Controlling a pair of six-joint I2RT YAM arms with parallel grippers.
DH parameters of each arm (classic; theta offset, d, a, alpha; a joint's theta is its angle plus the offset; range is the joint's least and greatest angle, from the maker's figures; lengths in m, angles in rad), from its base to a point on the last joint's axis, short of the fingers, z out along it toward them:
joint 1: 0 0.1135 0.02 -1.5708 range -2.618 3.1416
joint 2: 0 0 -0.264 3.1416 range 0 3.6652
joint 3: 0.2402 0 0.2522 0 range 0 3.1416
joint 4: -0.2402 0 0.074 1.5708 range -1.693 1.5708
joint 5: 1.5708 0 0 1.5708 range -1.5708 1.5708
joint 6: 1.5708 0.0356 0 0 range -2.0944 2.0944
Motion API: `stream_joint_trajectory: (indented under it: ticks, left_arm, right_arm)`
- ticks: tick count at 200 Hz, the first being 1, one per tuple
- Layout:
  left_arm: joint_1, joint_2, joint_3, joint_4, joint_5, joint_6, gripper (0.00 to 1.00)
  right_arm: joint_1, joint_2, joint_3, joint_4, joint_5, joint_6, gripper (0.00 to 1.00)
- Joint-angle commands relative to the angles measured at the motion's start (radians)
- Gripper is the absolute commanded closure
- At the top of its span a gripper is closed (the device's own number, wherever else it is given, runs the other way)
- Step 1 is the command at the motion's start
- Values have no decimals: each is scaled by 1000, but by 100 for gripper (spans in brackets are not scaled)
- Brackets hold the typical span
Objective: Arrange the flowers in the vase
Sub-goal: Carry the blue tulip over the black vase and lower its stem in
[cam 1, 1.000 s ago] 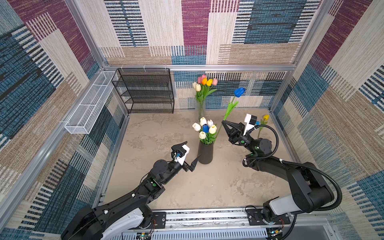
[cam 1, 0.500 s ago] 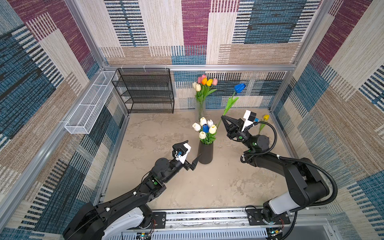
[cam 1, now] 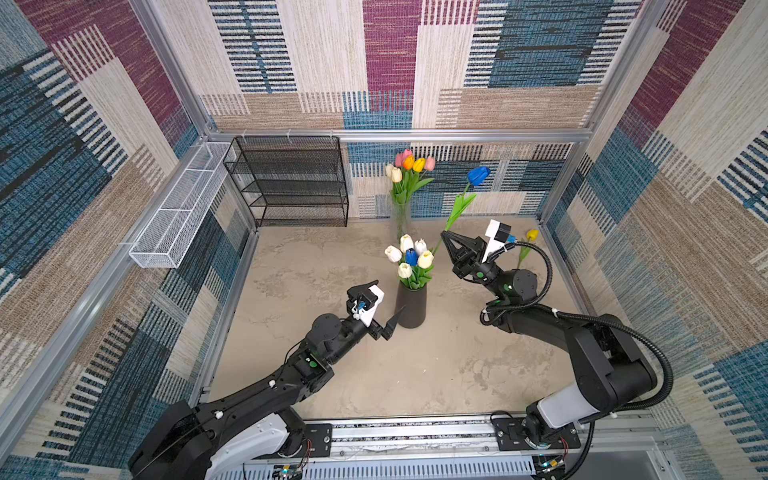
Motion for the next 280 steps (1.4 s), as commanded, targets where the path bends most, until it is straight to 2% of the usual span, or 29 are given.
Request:
stream_joint_trajectory:
  ticks: [1, 44, 93, 130, 168, 194, 239, 280]
  left_arm:
    - [0, -6, 10, 20, 17, 5, 4]
    - [0, 12, 21, 28, 26, 5, 4]
    - [0, 10, 11, 30, 22, 0, 4]
    - [0, 11, 4, 34, 16, 5, 4]
    - [0, 30, -4, 58, 13, 4, 4]
    - [0, 51, -5, 83, 15, 2, 4]
    - [0, 50, -6, 79, 14, 6, 4]
    - [0, 45, -15, 82, 10, 9, 4]
  right_arm:
    - [2, 3, 17, 397, -18, 31, 100]
    - [21, 17, 10, 396, -23, 39, 100]
    - [29, 26, -38, 383, -32, -18, 100]
    - [39, 11, -72, 288, -53, -137, 100]
    - [70, -44, -91, 85, -56, -353, 100]
    - [78, -50, -90, -16, -72, -444, 100]
    - [78, -31, -88, -100, -75, -500, 100]
    - [78, -4, -102, -119, -87, -497, 100]
